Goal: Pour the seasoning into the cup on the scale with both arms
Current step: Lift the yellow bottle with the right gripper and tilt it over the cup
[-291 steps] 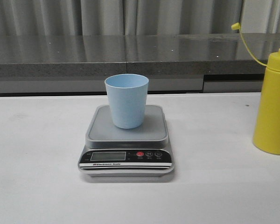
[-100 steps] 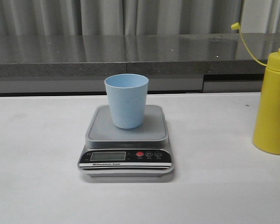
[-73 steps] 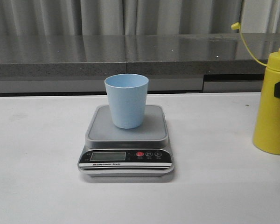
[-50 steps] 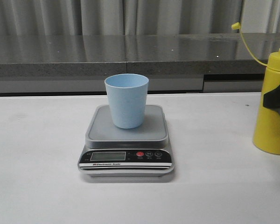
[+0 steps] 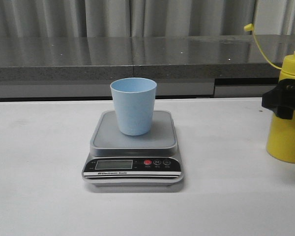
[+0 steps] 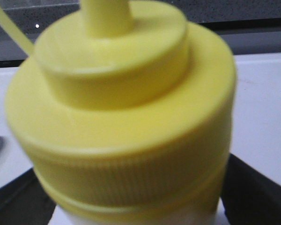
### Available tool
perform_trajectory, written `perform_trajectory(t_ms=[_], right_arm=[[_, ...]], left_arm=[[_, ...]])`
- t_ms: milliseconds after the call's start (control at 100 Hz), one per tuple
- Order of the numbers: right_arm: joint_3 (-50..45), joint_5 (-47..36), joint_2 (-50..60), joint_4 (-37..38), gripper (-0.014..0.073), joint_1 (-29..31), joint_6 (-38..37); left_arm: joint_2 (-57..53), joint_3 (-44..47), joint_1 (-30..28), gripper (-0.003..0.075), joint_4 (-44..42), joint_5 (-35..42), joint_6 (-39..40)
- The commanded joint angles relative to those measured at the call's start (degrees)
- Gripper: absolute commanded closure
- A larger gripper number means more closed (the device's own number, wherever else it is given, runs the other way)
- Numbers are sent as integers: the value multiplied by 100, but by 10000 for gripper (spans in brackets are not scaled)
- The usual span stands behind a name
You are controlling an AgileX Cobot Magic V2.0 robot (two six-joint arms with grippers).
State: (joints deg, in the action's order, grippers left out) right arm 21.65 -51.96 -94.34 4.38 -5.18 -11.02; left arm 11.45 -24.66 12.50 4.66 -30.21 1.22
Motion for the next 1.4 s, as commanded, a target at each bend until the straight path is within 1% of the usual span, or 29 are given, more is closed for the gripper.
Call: perform_trajectory(t_ms=[0, 80, 150, 240, 290, 360, 410, 460, 590, 660, 720, 790, 900, 990, 1060, 1190, 1260, 1390], right_arm=[[176, -485, 61, -3, -70, 9, 1], [175, -527, 17, -5, -57, 9, 1], [175, -527, 13, -5, 9, 9, 1], [175, -527, 13, -5, 160, 9, 1], [175, -527, 13, -5, 263, 9, 1], [175, -527, 13, -5, 370, 9, 1], [175, -533, 13, -5, 424, 9, 1], [175, -527, 50, -5, 449, 9, 1], [181, -315, 338, -5, 451, 9, 6], [246, 92, 596, 48, 451, 9, 17], [383, 656, 852, 235, 451, 9, 62], [657, 1412, 1101, 691, 451, 9, 75], [1195, 2576, 1479, 1666, 451, 9, 75], [1561, 3283, 1732, 2475, 451, 3, 75], [1747, 3595, 1891, 3117, 451, 3, 70], [1962, 3898, 2130, 4301, 451, -62, 70], [2071, 4158, 2209, 4765, 451, -166, 64], [2359, 4877, 2231, 5387, 445, -502, 49]], left_arm=[[46, -148, -11, 741, 36, 449, 41], [46, -148, -11, 741, 36, 449, 41], [46, -148, -11, 741, 36, 449, 41], [46, -148, -11, 741, 36, 449, 41], [46, -148, -11, 741, 36, 449, 41], [46, -148, -11, 741, 36, 449, 41], [46, -148, -11, 741, 36, 449, 41], [46, -148, -11, 741, 36, 449, 41], [46, -148, -11, 741, 36, 449, 41], [46, -148, -11, 741, 36, 449, 41], [46, -148, -11, 741, 36, 449, 41], [46, -148, -11, 741, 36, 449, 41], [46, -148, -11, 741, 36, 449, 41], [46, -148, -11, 741, 36, 449, 41], [46, -148, -11, 741, 36, 449, 41], [46, -148, -11, 741, 36, 449, 41], [46, -148, -11, 741, 36, 449, 41], [46, -148, -11, 741, 36, 449, 41]])
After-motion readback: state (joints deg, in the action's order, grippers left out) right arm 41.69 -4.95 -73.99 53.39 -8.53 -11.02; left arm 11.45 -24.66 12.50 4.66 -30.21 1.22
